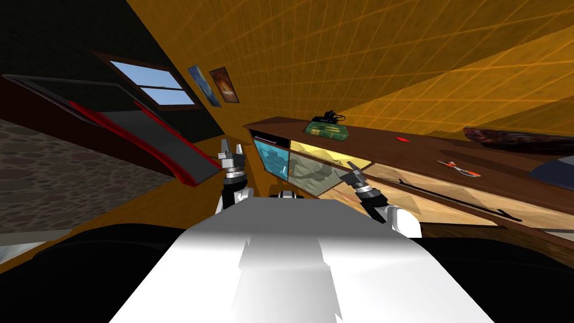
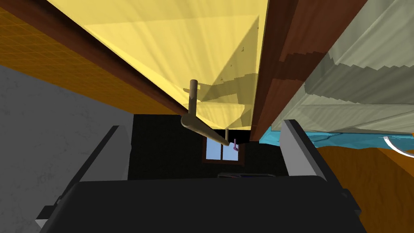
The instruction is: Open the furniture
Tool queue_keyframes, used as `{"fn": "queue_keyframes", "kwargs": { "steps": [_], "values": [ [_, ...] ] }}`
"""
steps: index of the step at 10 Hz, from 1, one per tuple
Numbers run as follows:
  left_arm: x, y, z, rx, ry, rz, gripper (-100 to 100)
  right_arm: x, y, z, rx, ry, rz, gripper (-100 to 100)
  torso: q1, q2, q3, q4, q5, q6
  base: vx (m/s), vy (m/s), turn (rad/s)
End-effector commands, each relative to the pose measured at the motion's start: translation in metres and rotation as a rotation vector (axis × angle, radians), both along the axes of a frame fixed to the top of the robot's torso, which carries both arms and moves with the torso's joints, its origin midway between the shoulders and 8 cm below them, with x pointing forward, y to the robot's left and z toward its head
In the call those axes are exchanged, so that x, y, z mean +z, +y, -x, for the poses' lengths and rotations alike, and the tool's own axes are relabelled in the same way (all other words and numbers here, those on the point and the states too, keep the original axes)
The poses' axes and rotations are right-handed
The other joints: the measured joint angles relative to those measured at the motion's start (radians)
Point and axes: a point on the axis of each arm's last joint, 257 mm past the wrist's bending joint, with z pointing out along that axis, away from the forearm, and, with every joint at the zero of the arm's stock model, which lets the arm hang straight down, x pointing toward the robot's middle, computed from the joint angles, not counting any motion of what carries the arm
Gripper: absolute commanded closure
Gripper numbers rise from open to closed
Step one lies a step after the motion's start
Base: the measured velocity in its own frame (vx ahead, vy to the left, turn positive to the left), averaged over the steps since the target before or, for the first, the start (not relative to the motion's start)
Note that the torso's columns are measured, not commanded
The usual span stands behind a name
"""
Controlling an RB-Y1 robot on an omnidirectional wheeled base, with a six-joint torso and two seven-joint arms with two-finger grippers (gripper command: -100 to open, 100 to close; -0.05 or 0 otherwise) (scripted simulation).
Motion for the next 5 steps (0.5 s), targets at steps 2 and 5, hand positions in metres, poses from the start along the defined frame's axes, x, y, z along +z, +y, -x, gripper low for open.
{"fn": "queue_keyframes", "kwargs": {
  "steps": [2, 5],
  "values": [
    [0.0, 0.0, -0.0001, 0.0, 0.0, 0.0, 0, 0.0025, 0.0027, 0.002, 0.008, -0.002, 0.0, 100, 0.0, 0.004, 0.003, -0.001, -0.002, -0.002, -0.11, 0.047, -0.044],
    [0.0, -0.0001, -0.0001, 0.0, 0.0, 0.0, 0, 0.0063, 0.0066, 0.0051, 0.02, -0.005, 0.0, 100, 0.001, 0.001, 0.001, 0.0, 0.0, 0.0, -0.161, 0.09, -0.037]
  ]
}}
